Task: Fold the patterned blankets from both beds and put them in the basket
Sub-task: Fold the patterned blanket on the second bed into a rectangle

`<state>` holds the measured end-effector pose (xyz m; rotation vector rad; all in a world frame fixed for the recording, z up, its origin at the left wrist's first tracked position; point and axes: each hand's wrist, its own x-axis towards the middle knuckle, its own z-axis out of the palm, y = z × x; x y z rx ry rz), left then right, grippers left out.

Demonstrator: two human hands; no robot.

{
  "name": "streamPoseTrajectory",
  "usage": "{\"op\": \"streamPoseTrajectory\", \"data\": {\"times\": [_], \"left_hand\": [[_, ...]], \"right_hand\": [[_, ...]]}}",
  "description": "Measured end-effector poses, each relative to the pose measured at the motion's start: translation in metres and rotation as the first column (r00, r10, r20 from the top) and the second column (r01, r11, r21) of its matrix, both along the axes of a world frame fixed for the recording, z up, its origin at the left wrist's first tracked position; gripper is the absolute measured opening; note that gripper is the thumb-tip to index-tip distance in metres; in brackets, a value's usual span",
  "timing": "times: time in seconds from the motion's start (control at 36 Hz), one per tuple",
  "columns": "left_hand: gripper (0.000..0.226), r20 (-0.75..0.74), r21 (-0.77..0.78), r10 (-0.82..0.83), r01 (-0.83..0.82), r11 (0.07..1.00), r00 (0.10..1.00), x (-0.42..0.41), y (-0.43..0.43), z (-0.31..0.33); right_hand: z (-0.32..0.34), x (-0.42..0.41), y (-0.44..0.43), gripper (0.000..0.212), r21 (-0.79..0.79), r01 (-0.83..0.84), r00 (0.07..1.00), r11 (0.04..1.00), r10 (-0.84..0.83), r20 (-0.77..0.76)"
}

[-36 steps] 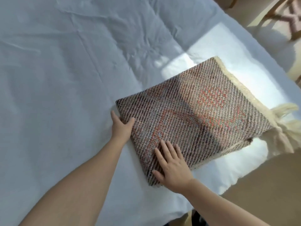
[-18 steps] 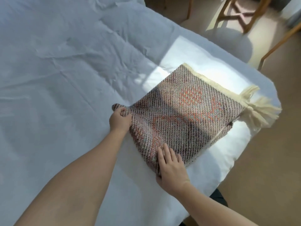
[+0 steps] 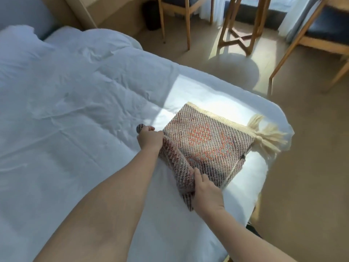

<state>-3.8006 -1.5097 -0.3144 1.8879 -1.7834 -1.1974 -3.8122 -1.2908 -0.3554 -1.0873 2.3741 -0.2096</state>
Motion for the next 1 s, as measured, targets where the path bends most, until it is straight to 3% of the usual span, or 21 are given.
{"op": "streamPoseTrajectory", "data": {"times": [0.06, 0.14, 0.25, 0.5, 0.58, 0.67, 0.83, 1.0], "left_hand": [[0.027, -0.005, 0.005, -0.003, 0.003, 1.000, 1.000, -0.013, 0.001, 0.005], [0.020, 0.011, -0.003, -0.035, 0.035, 0.999, 0.999, -0.035, 0.000, 0.011], [0.016, -0.010, -0.015, -0.063, 0.063, 0.998, 0.998, -0.070, -0.001, 0.014], [0.020, -0.021, -0.037, -0.111, 0.110, 0.993, 0.994, -0.158, -0.009, -0.020], [0.020, 0.024, -0.043, -0.103, 0.104, 0.994, 0.994, -0.189, -0.011, -0.038], [0.021, 0.063, -0.008, -0.091, 0.092, 0.996, 0.994, -0.214, -0.015, -0.060], [0.045, 0.102, 0.035, -0.206, 0.203, 0.978, 0.973, -0.235, -0.016, -0.099], [0.050, 0.223, 0.047, -0.434, 0.435, 0.899, 0.873, -0.226, 0.012, -0.111]], "right_hand": [[0.007, -0.024, 0.005, 0.064, -0.004, 0.057, 0.998, 0.998, -0.057, 0.016], [0.013, -0.061, 0.011, 0.027, -0.045, 0.178, 0.981, 0.983, -0.173, 0.090], [0.017, -0.113, 0.016, 0.014, -0.029, 0.268, 0.952, 0.963, -0.260, 0.161], [-0.001, -0.227, 0.004, 0.018, 0.060, 0.270, 0.937, 0.961, -0.276, 0.215], [-0.019, -0.256, 0.000, 0.030, 0.078, 0.298, 0.917, 0.951, -0.308, 0.254], [-0.033, -0.280, -0.002, 0.029, 0.046, 0.273, 0.922, 0.961, -0.275, 0.272], [-0.070, -0.312, -0.002, 0.037, -0.011, 0.254, 0.944, 0.967, -0.245, 0.222], [-0.070, -0.290, 0.013, 0.055, -0.165, -0.045, 0.999, 0.985, 0.044, -0.006]]}}
